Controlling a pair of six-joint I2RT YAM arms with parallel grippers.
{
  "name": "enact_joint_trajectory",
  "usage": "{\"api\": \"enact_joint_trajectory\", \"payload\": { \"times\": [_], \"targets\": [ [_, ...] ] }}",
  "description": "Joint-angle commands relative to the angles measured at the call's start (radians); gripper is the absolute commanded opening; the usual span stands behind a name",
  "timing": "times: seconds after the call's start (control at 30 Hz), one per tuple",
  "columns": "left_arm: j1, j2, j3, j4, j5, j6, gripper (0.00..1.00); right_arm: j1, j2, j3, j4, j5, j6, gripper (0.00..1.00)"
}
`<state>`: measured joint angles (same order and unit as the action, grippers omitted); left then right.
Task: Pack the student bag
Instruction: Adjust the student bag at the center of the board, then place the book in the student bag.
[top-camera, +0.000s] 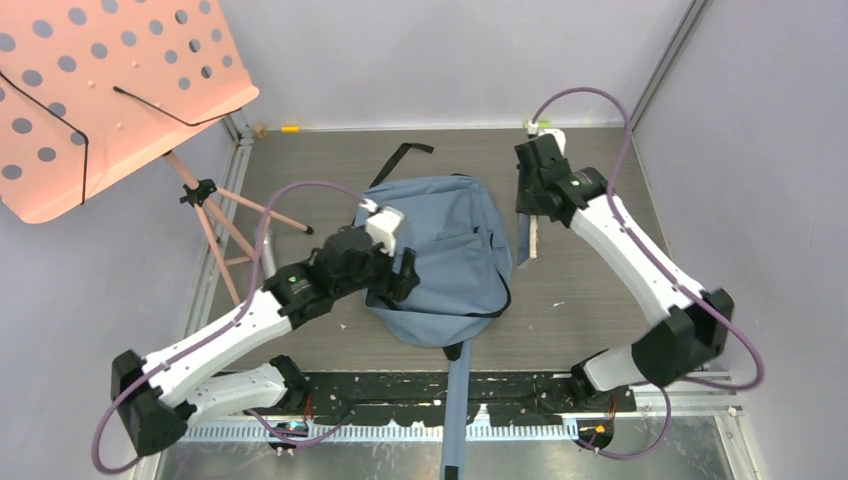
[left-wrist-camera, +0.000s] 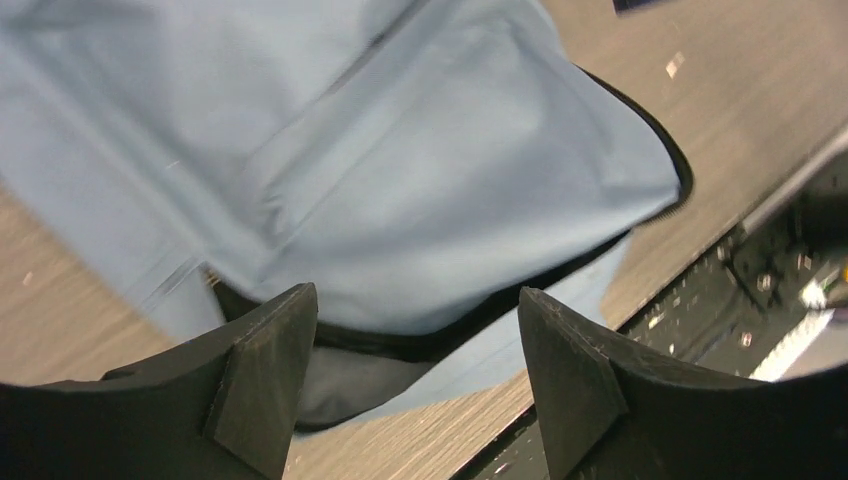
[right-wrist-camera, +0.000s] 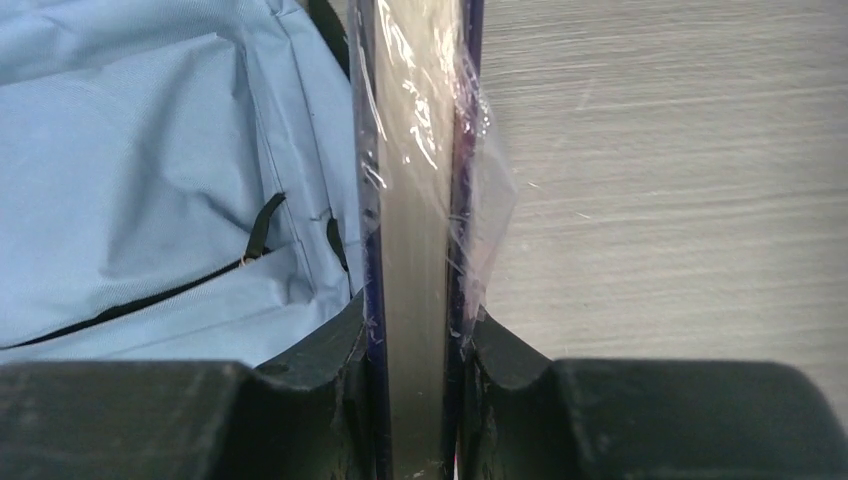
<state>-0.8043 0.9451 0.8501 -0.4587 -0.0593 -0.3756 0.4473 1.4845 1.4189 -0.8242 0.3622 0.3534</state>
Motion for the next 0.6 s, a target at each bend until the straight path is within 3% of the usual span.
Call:
{"api": "enact_joint_trajectory", "payload": {
  "times": [0.0, 0.17, 0.57],
  "targets": [
    [-0.134, 0.119, 0.051, 0.179, 0.054, 0.179, 0.77, -0.008, -0.188, -0.011, -0.042, 0.078, 0.045, 0.00],
    [-0.224, 0.303, 0.111, 0.357, 0.198, 0.178, 0.80, -0.009, -0.265, -0.063, -0.097, 0.092, 0.070, 0.01],
    [-0.307, 0.603, 0.201, 0.483, 0.172, 0.264, 0.83, -0.009, -0.394, -0.128, -0.146, 0.074, 0.086, 0.00]
  ]
}}
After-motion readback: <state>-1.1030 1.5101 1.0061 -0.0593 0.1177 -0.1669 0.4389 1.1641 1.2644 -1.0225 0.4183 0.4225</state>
